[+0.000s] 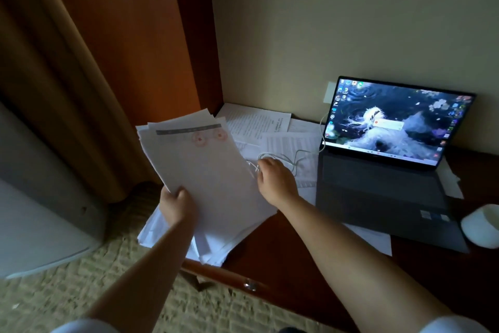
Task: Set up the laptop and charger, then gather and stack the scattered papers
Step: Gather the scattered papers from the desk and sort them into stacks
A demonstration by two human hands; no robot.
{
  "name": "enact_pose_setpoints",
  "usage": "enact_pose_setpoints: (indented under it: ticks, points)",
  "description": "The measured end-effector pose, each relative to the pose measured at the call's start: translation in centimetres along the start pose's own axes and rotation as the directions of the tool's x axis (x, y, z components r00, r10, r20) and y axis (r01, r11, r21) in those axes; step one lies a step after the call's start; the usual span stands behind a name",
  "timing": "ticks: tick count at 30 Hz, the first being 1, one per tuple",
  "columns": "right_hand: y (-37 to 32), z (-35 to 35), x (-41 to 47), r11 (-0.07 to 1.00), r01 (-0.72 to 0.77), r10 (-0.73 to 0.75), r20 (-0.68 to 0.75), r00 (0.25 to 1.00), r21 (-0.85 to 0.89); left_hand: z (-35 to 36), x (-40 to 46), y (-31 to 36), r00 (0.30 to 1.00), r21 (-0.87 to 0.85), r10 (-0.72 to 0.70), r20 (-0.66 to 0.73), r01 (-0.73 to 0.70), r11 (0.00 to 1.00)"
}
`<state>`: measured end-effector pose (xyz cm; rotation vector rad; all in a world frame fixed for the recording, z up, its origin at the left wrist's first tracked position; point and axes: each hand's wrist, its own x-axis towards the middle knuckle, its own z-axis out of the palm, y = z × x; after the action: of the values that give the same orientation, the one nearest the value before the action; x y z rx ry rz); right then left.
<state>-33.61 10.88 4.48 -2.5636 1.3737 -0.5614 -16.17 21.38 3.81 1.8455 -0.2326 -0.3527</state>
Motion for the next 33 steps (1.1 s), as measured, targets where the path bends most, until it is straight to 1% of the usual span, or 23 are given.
enact_pose_setpoints:
  ticks: [2, 6, 8, 12, 14, 16, 18, 19, 22, 24, 26, 30, 31, 33]
  points:
    - [0.0, 0.2, 1.8, 0.997, -0.069, 0.068, 0.015, 0.998, 0.042, 0.9, 1.9, 0.2, 1.0, 0.012, -0.017, 0.016, 0.017, 1.0]
    - [0.8, 1.0, 5.9, 0.965, -0.237, 0.213, 0.192, 0.958, 0.113, 2.9, 5.2, 0.2, 0.996, 0.008, -0.08, 0.037, 0.08, 0.997]
    - [1.6, 1.9, 8.2, 0.946, -0.296, 0.258, 0.24, 0.936, 0.134, 4.2, 7.2, 0.4, 0.989, 0.014, -0.124, 0.075, 0.123, 0.992]
    - [3.7, 4.4, 12.4, 0.92, -0.368, 0.318, 0.293, 0.902, 0.133, 6.9, 10.2, 0.3, 0.949, 0.066, -0.226, 0.22, 0.217, 0.974]
    - [4.9, 5.8, 14.4, 0.912, -0.392, 0.341, 0.307, 0.888, 0.12, 8.1, 11.5, -0.1, 0.929, 0.09, -0.269, 0.254, 0.254, 0.963]
    - [5.8, 7.1, 16.3, 0.907, -0.409, 0.36, 0.318, 0.877, 0.102, 9.1, 12.7, -0.4, 0.92, 0.117, -0.301, 0.25, 0.28, 0.953]
    - [6.5, 8.4, 18.1, 0.918, -0.394, 0.357, 0.333, 0.873, 0.048, 9.8, 13.7, -0.7, 0.928, 0.137, -0.315, 0.199, 0.292, 0.946]
    - [6.7, 9.0, 18.9, 0.934, -0.358, 0.335, 0.336, 0.88, 0.009, 9.9, 14.3, -1.0, 0.934, 0.14, -0.315, 0.168, 0.294, 0.946]
    - [6.8, 11.0, 21.1, 0.978, -0.163, 0.2, 0.367, 0.909, -0.131, 10.2, 16.4, -2.2, 0.948, 0.179, -0.302, 0.098, 0.282, 0.943]
    - [6.3, 12.5, 22.1, 0.976, -0.056, 0.138, 0.396, 0.908, -0.211, 10.3, 17.7, -3.0, 0.951, 0.214, -0.287, 0.119, 0.257, 0.942]
    - [5.6, 13.4, 23.1, 0.956, 0.008, 0.126, 0.434, 0.892, -0.293, 10.4, 18.8, -3.5, 0.944, 0.247, -0.291, 0.155, 0.248, 0.937]
    - [4.1, 14.2, 25.0, 0.879, 0.044, 0.194, 0.441, 0.876, -0.474, 10.3, 20.2, -3.9, 0.911, 0.252, -0.35, 0.217, 0.294, 0.922]
    - [3.7, 14.2, 25.1, 0.874, 0.027, 0.22, 0.445, 0.868, -0.485, 10.3, 20.6, -4.1, 0.901, 0.243, -0.368, 0.231, 0.313, 0.918]
    - [3.2, 13.8, 25.3, 0.892, -0.016, 0.216, 0.394, 0.893, -0.451, 9.9, 21.2, -4.1, 0.882, 0.224, -0.39, 0.264, 0.337, 0.914]
